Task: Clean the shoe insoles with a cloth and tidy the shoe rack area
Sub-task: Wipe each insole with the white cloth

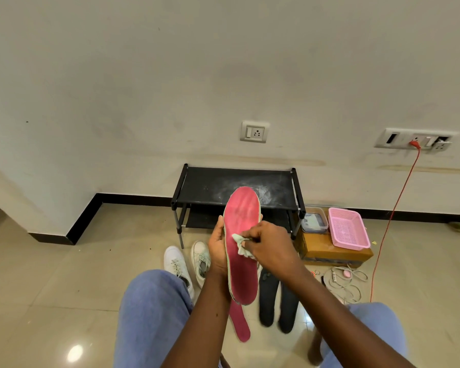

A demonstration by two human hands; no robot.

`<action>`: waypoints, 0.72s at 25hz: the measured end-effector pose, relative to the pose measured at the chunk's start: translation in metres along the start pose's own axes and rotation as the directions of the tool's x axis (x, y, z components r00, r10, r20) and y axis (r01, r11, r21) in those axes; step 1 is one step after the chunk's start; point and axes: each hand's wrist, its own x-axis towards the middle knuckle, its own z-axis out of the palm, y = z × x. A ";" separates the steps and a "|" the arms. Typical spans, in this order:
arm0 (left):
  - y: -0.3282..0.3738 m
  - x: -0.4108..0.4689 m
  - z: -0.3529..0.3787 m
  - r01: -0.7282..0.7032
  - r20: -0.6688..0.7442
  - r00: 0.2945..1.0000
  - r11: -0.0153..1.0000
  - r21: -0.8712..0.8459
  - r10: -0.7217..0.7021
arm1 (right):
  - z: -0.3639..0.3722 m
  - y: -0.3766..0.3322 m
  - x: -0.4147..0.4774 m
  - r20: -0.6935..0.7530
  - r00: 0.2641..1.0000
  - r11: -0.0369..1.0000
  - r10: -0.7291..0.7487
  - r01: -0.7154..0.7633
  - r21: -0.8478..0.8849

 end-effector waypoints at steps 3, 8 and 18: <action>0.001 0.002 -0.004 -0.030 -0.015 0.999 0.999 -0.024 0.030 | 0.017 -0.005 0.001 -0.011 0.987 0.978 -0.158 0.155 -0.137; -0.005 0.006 -0.006 -0.052 0.045 0.998 0.998 -0.034 0.054 | 0.012 -0.004 0.036 -0.108 0.970 0.960 -0.219 0.194 -0.204; -0.002 -0.005 0.016 -0.007 -0.039 0.999 0.984 0.180 0.015 | 0.012 0.010 0.024 -0.070 0.951 0.941 -0.301 0.284 -0.185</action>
